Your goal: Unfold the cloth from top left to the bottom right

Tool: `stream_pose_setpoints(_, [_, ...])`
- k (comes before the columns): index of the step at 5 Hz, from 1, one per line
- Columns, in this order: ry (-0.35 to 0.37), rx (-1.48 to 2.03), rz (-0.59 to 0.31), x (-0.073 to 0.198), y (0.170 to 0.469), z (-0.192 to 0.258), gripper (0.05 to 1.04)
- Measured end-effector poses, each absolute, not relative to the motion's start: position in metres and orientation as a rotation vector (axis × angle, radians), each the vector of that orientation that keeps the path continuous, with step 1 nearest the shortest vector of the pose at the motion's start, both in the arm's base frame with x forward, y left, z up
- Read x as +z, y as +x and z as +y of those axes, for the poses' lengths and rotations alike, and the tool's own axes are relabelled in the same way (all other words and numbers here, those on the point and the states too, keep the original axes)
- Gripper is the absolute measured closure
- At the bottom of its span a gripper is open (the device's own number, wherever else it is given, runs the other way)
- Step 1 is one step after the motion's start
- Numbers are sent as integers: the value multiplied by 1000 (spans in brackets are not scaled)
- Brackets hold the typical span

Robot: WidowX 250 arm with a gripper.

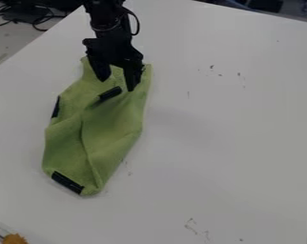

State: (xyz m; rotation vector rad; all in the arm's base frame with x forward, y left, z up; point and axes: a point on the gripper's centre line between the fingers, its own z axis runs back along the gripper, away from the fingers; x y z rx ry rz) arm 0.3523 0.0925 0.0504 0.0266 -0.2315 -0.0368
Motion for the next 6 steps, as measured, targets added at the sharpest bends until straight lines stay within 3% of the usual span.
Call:
stream_pose_setpoints(2, [1, -6, -241, 41, 340, 104, 132])
stream_pose_setpoints(4, [2, -9, -247, 39, 338, 111, 700])
stream_pose_setpoints(5, [10, -10, -244, 40, 337, 112, 917])
stream_pose_setpoints(6, [12, -28, -241, 40, 340, 104, 1020])
